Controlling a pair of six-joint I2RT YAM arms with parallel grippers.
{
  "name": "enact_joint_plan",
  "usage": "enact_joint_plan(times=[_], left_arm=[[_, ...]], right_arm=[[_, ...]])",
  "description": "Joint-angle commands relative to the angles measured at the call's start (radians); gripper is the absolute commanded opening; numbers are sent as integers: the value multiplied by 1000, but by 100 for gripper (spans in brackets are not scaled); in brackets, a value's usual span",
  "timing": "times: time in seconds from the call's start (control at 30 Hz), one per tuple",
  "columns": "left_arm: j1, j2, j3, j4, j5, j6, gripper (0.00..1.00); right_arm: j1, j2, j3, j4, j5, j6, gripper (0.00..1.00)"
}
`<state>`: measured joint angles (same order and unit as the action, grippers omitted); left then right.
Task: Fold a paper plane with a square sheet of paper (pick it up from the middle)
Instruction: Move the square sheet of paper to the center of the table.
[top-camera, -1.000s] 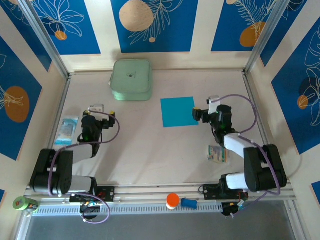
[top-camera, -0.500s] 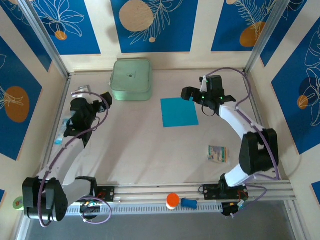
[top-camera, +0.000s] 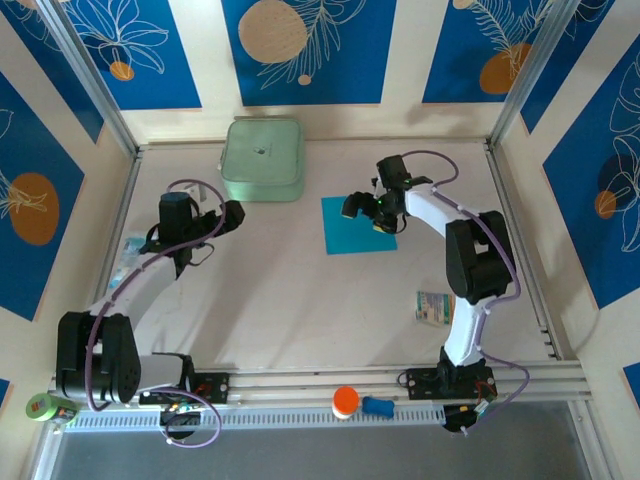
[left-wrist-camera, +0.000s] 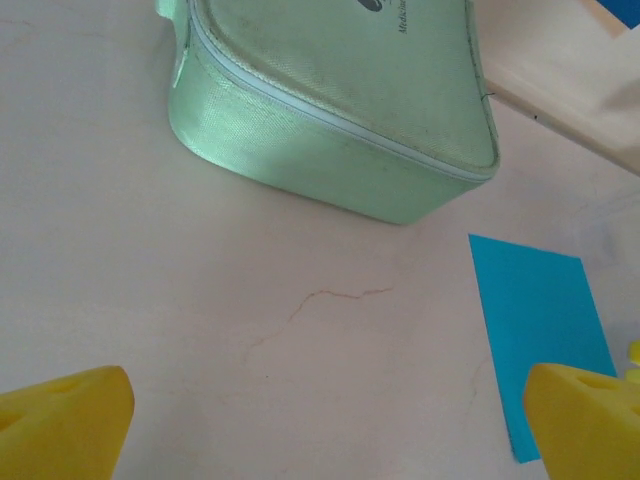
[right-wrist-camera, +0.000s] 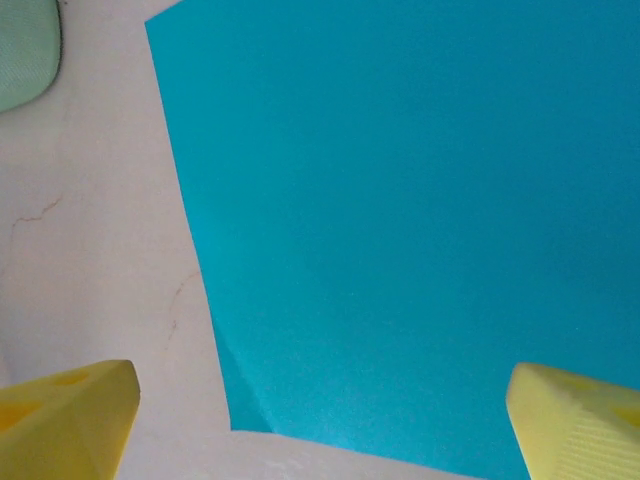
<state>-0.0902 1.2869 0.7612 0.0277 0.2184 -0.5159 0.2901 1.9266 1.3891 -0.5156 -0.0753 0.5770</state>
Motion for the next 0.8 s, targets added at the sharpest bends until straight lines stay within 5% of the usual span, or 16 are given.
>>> enact_joint_plan(times=[0.0, 0.43, 0.77], left_arm=[[-6, 16, 53, -25, 24, -19, 99], [-4, 92, 143, -179, -40, -90, 99], [-5, 121, 188, -269, -8, -59, 99]], right_arm=[[12, 60, 74, -62, 22, 6, 94], [75, 201, 194, -214, 83, 67, 93], [313, 99, 13, -169, 37, 384, 92]])
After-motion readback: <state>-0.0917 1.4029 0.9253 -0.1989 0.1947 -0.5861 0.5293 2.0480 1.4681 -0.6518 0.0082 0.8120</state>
